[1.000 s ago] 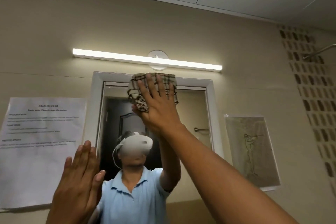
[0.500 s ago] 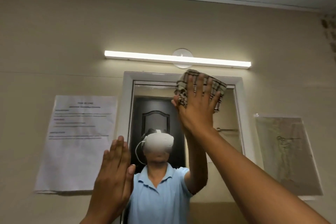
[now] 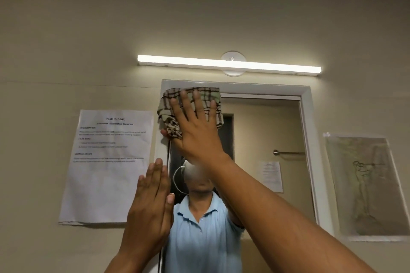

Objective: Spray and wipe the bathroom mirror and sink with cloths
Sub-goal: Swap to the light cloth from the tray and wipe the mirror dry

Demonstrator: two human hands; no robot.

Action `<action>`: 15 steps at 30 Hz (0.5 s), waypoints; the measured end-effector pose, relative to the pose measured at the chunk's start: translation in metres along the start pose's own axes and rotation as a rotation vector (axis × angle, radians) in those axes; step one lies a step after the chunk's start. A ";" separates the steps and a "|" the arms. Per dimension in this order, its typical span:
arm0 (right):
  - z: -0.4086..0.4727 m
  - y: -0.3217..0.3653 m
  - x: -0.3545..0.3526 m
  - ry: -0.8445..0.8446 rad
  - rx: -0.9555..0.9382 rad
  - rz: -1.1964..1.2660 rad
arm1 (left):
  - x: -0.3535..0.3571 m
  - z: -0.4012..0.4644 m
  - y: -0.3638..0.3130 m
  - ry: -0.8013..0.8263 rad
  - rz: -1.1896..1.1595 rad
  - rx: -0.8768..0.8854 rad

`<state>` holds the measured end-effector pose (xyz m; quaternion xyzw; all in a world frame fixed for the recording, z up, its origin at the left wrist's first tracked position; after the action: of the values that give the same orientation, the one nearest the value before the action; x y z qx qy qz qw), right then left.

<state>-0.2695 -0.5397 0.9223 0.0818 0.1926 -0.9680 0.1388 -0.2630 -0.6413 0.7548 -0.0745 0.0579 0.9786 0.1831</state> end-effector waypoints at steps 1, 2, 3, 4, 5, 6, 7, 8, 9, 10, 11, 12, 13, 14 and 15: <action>-0.005 -0.002 0.000 0.012 -0.026 -0.014 | 0.000 0.000 0.000 -0.001 0.008 0.002; -0.008 -0.005 0.000 0.023 -0.055 -0.031 | 0.001 0.000 0.000 0.001 0.015 0.004; -0.010 -0.008 -0.001 0.035 -0.084 -0.052 | 0.000 -0.001 0.001 0.000 0.024 0.007; -0.013 -0.015 -0.003 0.047 -0.107 -0.075 | 0.001 -0.001 0.001 -0.002 0.029 0.010; -0.016 -0.021 -0.005 0.054 -0.122 -0.091 | 0.000 -0.001 0.002 -0.006 0.038 0.013; -0.019 -0.031 -0.007 0.054 -0.119 -0.102 | 0.000 -0.002 0.002 -0.009 0.044 0.017; -0.024 -0.042 -0.010 0.049 -0.100 -0.110 | -0.001 -0.001 0.001 -0.011 0.045 0.021; -0.030 -0.056 -0.014 0.041 -0.069 -0.112 | -0.001 -0.001 -0.001 -0.013 0.047 0.026; -0.037 -0.071 -0.018 0.033 -0.027 -0.108 | -0.001 0.000 -0.002 -0.014 0.048 0.027; -0.044 -0.088 -0.022 0.028 0.019 -0.098 | -0.002 -0.001 -0.001 -0.018 0.050 0.026; -0.053 -0.107 -0.027 0.025 0.071 -0.092 | -0.001 -0.001 -0.002 -0.020 0.051 0.027; -0.063 -0.125 -0.031 0.021 0.121 -0.088 | -0.001 -0.001 -0.002 -0.020 0.054 0.028; -0.073 -0.142 -0.035 0.016 0.169 -0.086 | 0.000 -0.001 -0.002 -0.019 0.056 0.028; -0.083 -0.158 -0.038 0.012 0.211 -0.084 | 0.000 -0.001 -0.002 -0.021 0.057 0.022; -0.092 -0.170 -0.040 0.008 0.246 -0.087 | 0.000 0.000 -0.002 -0.023 0.058 0.017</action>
<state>-0.2732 -0.3429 0.9060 0.0937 0.0765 -0.9890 0.0847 -0.2624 -0.6396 0.7543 -0.0600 0.0663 0.9837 0.1559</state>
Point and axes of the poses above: each hand's wrist, its own z-axis towards the middle knuckle, its own x-axis out of the palm, y = z × x, the point moved 6 cm from there along z, towards the middle knuckle, and after that the axes turned 1 degree about x, right-handed, at the moved point
